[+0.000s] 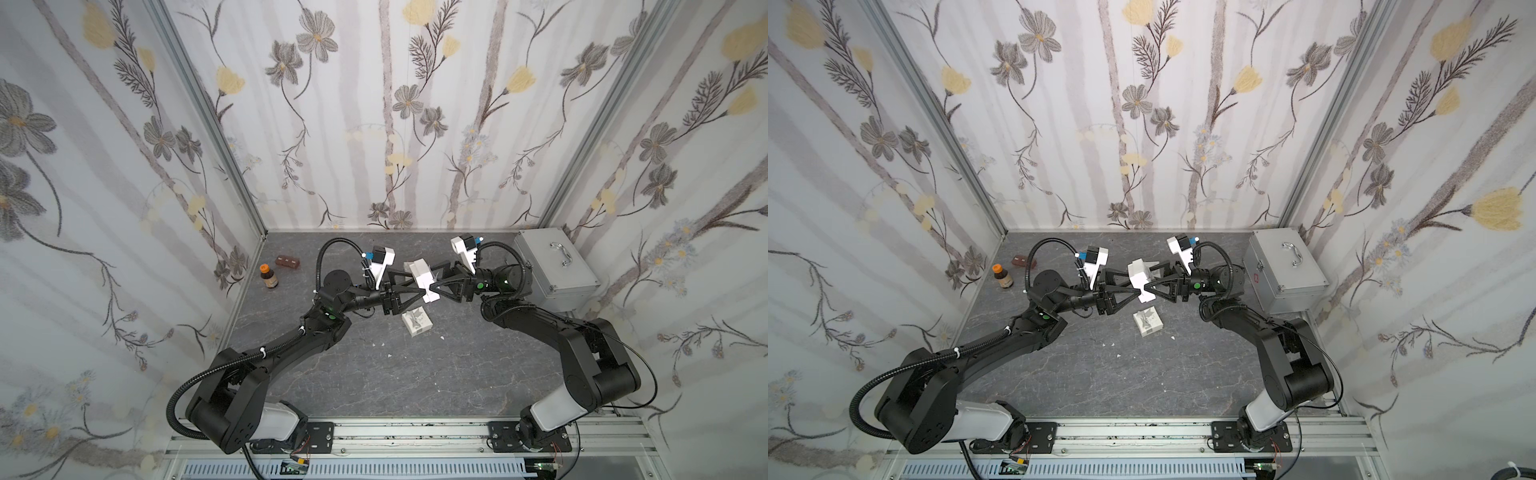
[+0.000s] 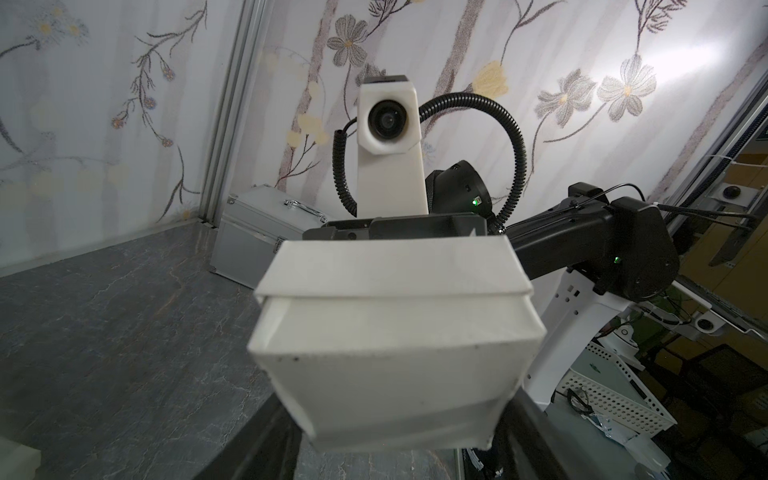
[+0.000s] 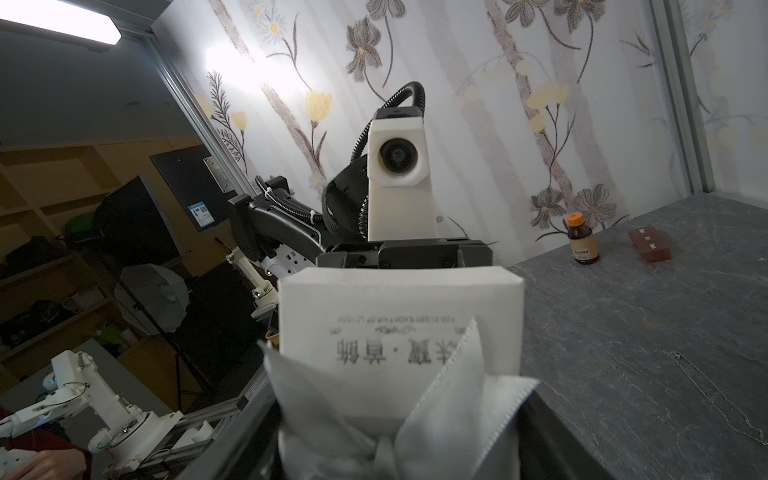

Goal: Take the necklace out of the lift-off lid jewelry box
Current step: Open the lid on the jewelry box, then place the lid at the center of the board.

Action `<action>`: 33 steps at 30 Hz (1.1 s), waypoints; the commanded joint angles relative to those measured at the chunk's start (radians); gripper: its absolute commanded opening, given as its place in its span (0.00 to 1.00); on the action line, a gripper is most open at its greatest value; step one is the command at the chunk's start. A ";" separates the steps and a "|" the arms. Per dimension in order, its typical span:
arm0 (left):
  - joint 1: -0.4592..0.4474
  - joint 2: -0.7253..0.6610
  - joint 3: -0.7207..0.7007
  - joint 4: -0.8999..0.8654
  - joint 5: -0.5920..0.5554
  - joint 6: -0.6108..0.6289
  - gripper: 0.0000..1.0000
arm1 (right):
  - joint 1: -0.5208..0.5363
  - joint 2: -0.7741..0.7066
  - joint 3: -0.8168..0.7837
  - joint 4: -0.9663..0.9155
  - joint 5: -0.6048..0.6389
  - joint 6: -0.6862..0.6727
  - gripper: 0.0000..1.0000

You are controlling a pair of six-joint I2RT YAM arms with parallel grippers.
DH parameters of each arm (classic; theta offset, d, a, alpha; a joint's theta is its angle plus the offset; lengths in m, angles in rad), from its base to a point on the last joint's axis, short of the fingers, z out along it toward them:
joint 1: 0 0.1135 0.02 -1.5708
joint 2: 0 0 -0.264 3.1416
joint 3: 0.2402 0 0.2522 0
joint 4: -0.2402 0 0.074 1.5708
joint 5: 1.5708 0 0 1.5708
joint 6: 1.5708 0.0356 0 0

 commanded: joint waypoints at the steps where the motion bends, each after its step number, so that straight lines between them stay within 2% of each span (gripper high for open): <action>1: -0.004 -0.006 0.007 0.004 -0.010 0.018 0.66 | -0.001 -0.011 -0.007 0.022 0.026 0.004 0.64; 11: -0.004 -0.048 -0.023 0.006 -0.017 0.021 0.64 | -0.047 0.002 -0.038 0.216 0.022 0.153 0.64; 12: -0.005 -0.051 -0.027 0.005 -0.020 0.023 0.62 | -0.051 -0.005 -0.043 0.210 0.021 0.150 0.64; 14: -0.005 -0.059 -0.033 0.003 -0.033 0.026 0.51 | -0.059 -0.017 -0.048 0.187 0.019 0.136 0.64; 16: -0.004 -0.068 -0.040 0.001 -0.041 0.030 0.49 | -0.065 -0.037 -0.055 0.116 0.022 0.085 0.64; 19: -0.004 -0.090 -0.049 -0.009 -0.053 0.041 0.49 | -0.073 -0.097 -0.058 -0.161 0.046 -0.115 0.63; 21: -0.005 -0.108 -0.054 -0.030 -0.060 0.058 0.49 | -0.076 -0.173 -0.029 -0.541 0.095 -0.380 0.63; 24: -0.005 -0.136 -0.058 -0.070 -0.070 0.086 0.50 | -0.076 -0.251 0.063 -1.069 0.268 -0.740 0.66; 28: -0.004 -0.165 -0.060 -0.113 -0.082 0.116 0.51 | -0.106 -0.277 0.101 -1.290 0.510 -0.831 0.66; 30: -0.005 -0.171 -0.063 -0.120 -0.083 0.121 0.51 | -0.106 -0.263 0.121 -1.416 0.721 -0.875 0.67; 33: -0.005 -0.171 -0.068 -0.119 -0.081 0.123 0.52 | -0.109 -0.166 0.170 -1.605 1.018 -0.908 0.67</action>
